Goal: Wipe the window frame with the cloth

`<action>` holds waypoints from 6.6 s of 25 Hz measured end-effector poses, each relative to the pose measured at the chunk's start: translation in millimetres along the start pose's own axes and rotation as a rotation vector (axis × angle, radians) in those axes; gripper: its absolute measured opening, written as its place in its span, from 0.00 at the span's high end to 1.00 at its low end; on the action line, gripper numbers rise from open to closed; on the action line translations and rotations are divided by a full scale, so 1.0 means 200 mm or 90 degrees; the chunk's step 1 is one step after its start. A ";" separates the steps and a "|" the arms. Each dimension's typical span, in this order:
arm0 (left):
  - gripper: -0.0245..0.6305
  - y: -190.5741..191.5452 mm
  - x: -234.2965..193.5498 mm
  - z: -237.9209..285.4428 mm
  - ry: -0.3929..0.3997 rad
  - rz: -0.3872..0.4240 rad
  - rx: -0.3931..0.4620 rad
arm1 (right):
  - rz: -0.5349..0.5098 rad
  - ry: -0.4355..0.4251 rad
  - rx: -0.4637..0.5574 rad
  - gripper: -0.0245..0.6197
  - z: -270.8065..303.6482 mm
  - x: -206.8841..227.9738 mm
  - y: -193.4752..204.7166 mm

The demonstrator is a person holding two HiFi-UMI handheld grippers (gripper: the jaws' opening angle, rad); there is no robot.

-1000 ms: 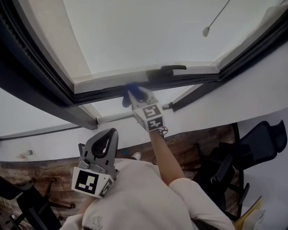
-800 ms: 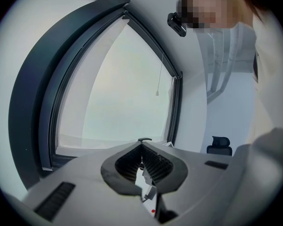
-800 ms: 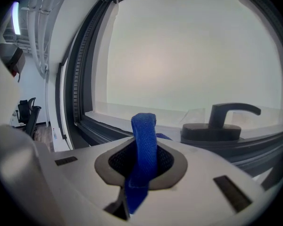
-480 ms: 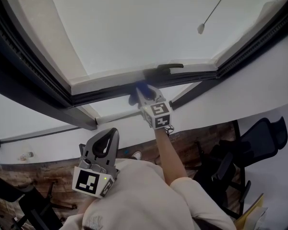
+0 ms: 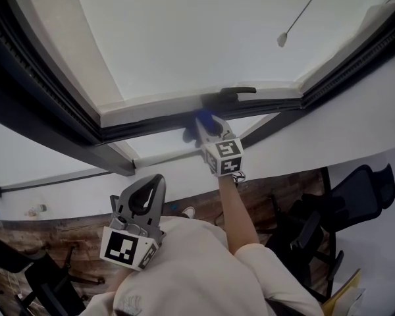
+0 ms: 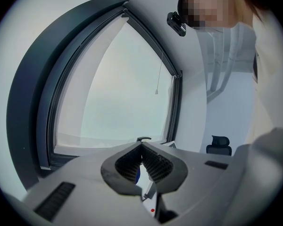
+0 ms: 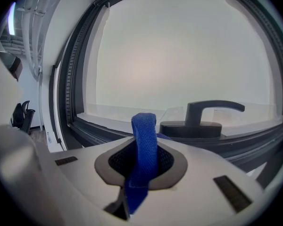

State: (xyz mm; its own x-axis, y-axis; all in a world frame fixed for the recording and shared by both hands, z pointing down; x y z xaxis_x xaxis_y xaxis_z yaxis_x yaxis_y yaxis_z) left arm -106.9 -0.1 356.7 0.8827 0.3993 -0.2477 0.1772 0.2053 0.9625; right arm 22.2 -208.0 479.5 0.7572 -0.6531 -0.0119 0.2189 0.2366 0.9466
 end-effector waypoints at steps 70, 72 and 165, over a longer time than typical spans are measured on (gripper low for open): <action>0.95 -0.03 -0.58 -0.75 -0.061 -0.013 0.011 | -0.047 -0.166 -0.013 0.87 0.48 -1.36 -0.08; 0.95 -0.03 -0.57 -0.74 -0.058 -0.012 0.012 | -0.052 -0.170 -0.011 0.87 0.48 -1.36 -0.08; 0.95 0.00 -0.16 -0.25 -0.014 -0.004 0.000 | 0.019 -0.075 0.019 0.87 0.15 -0.48 0.02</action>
State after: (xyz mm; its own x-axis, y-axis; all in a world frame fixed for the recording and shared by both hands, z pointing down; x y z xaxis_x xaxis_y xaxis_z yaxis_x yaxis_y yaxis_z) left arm -157.0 31.6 358.2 0.8906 0.3787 -0.2518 0.1834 0.2076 0.9609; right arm -68.5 -165.5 493.6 0.6856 -0.7261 0.0524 0.1778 0.2368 0.9552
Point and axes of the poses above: the fingertips, and each gripper's own axes: z forward along the fingers, x to its right, y out of its underside, the point moved 4 cm from there along -z, backward along the fingers, and after that the axes turned 1 degree about -y, right-handed, at the moved point
